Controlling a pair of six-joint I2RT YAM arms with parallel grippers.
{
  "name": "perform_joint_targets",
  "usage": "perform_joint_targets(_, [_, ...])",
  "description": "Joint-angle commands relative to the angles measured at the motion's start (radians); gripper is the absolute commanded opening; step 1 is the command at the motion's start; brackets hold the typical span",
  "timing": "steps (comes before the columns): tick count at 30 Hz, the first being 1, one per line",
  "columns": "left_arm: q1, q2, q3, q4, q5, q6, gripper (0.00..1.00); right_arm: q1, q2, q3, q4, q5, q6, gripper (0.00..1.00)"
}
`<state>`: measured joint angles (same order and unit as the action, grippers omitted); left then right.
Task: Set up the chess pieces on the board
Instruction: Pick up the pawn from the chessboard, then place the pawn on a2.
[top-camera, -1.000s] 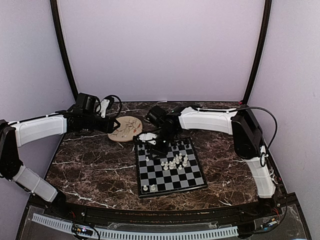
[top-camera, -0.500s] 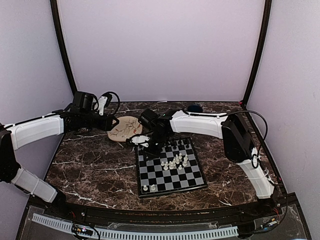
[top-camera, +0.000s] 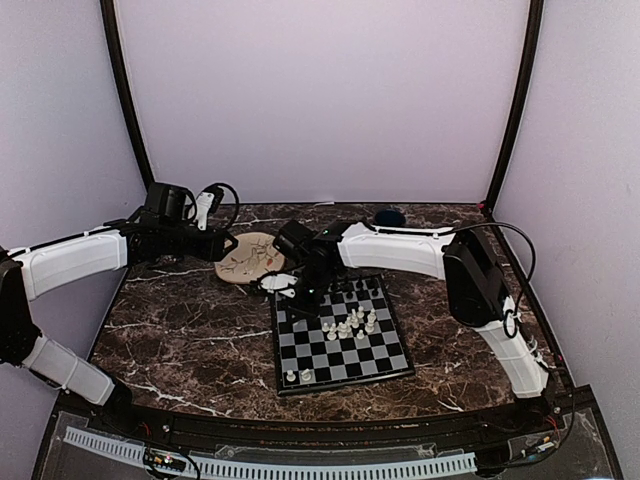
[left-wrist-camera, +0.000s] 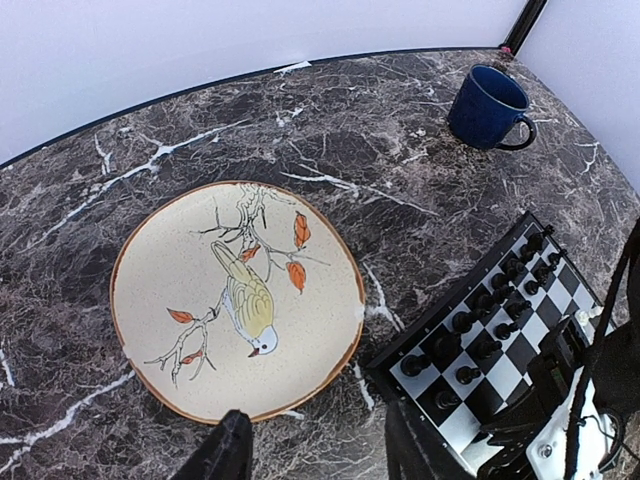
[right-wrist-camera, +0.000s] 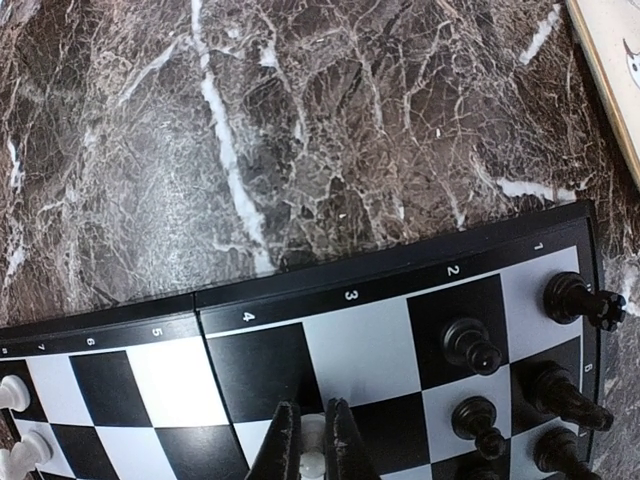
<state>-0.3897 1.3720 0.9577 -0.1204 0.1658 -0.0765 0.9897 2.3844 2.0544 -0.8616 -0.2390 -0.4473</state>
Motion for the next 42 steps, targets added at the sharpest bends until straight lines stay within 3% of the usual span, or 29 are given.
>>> perform_joint_targets(1, [0.011,-0.037,-0.001,0.017,-0.003,-0.005,0.48,0.023,-0.070,-0.032,-0.004,-0.006,-0.007,0.00])
perform_joint_targets(15, [0.016,-0.042,-0.004,0.020,-0.006,-0.009,0.48,0.184,-0.148,-0.165,-0.011,-0.064,-0.065,0.00])
perform_joint_targets(36, [0.018,-0.038,-0.004,0.022,-0.003,-0.009,0.48,0.187,-0.143,-0.192,0.002,-0.004,-0.082,0.00])
perform_joint_targets(42, [0.018,-0.039,-0.005,0.023,-0.004,-0.009,0.48,0.187,-0.137,-0.193,0.011,0.005,-0.076,0.11])
